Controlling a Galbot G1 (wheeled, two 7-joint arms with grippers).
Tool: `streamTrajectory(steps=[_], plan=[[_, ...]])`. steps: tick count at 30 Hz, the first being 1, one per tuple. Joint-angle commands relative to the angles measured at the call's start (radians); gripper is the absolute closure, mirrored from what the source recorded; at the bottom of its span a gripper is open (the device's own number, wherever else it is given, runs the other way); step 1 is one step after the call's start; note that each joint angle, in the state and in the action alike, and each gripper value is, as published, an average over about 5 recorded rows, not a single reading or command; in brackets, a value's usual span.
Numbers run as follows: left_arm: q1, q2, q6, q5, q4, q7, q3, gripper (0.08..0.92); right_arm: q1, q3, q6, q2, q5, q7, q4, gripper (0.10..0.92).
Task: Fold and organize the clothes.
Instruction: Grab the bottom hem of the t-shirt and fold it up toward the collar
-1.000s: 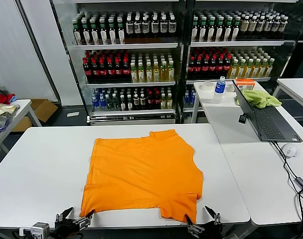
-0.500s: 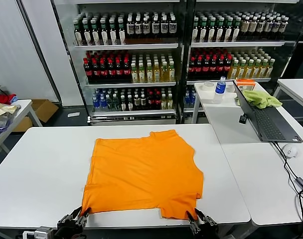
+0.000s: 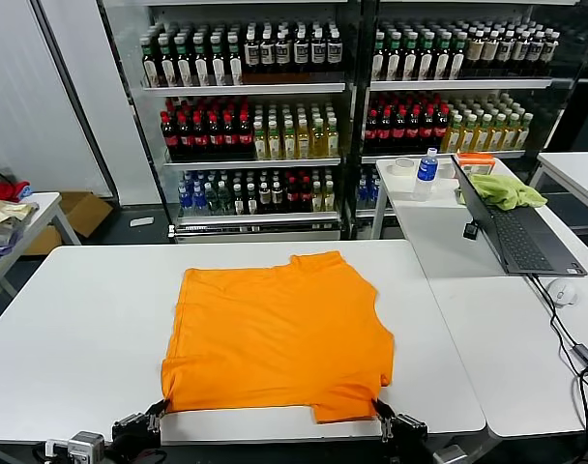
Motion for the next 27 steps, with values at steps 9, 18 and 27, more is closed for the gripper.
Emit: streamTrajectory(steps=[9, 18, 27], plan=[[0.201, 0.082, -0.014, -0.039, -0.115, -0.001, -0.084, 0.919, -0.218, 0.076, -0.005, -0.068, -0.018, -0.002, 0.163, 0.918], [0.361, 0.103, -0.009, -0.042, -0.175, -0.013, -0.205, 0.919, -0.265, 0.082, -0.007, -0.062, -0.048, 0.000, 0.205, 0.918], [0.258, 0.140, 0.009, -0.105, -0.154, 0.005, -0.255, 0.919, -0.153, 0.086, -0.013, -0.075, -0.014, 0.010, 0.186, 0.918]])
